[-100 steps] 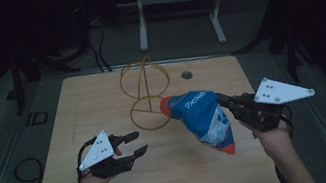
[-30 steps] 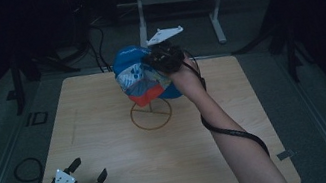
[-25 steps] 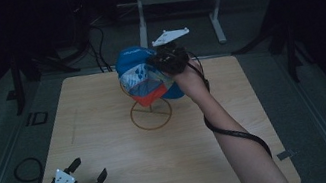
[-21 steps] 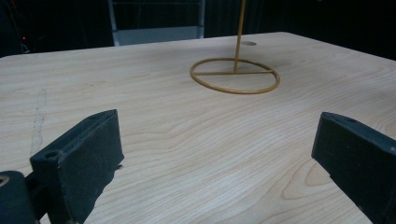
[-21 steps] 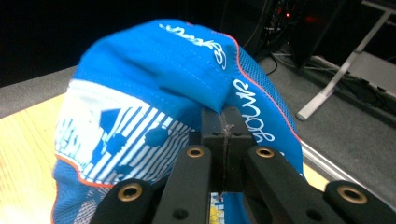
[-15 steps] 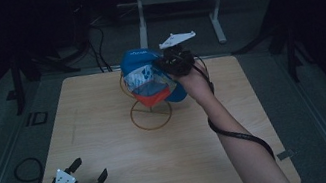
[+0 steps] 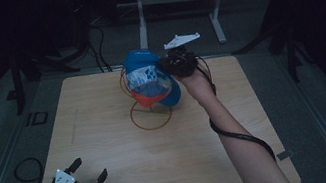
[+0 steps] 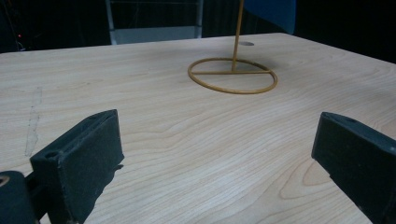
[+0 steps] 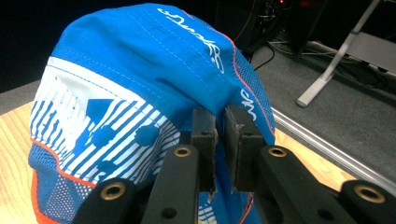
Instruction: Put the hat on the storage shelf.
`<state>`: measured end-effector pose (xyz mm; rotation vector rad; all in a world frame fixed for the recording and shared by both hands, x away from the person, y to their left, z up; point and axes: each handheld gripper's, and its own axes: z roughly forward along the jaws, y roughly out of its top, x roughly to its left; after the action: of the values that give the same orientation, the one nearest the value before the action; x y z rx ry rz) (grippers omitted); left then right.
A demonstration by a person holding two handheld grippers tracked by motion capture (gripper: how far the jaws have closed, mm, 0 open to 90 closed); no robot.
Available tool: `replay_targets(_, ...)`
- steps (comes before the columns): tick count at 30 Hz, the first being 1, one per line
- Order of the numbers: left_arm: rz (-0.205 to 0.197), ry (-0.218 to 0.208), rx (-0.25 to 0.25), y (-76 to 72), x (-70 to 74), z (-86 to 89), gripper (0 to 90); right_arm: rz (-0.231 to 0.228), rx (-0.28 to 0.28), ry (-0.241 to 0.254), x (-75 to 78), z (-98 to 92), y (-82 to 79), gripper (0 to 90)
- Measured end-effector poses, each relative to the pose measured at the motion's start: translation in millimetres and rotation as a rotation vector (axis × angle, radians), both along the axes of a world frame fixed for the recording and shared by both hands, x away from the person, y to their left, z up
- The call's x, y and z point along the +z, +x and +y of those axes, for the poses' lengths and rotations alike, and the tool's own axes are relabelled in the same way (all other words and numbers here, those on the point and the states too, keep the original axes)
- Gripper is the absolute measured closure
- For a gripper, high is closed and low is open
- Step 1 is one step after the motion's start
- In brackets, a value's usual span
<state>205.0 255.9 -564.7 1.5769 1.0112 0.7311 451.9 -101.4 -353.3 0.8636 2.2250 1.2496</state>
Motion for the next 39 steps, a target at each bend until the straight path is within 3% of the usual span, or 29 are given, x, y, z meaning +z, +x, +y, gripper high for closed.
replay_targets(8,0.001,-0.004,-0.001,0.5,-0.3,0.1,2.2,0.024,0.008,0.039,-4.6,-8.6,-1.2,76.4)
replay_targets(21,0.004,-0.007,-0.006,1.1,-0.9,-1.2,2.2,0.027,0.053,0.049,-10.2,-11.7,-13.8,69.1)
replay_targets(33,0.002,-0.006,-0.004,1.2,-0.7,-0.2,2.2,0.057,0.119,0.053,-16.6,-20.0,-24.8,29.8)
replay_targets(35,0.001,-0.005,-0.005,1.2,-0.8,-0.5,2.2,0.060,0.131,0.079,-18.5,-23.3,-27.8,26.2)
replay_targets(36,0.002,-0.006,-0.005,1.2,-0.8,-0.9,2.2,0.062,0.145,0.080,-20.1,-25.1,-29.4,19.4)
replay_targets(39,0.002,-0.008,-0.005,1.1,-0.9,-1.4,2.2,0.062,0.169,0.090,-26.2,-29.5,-33.8,16.3)
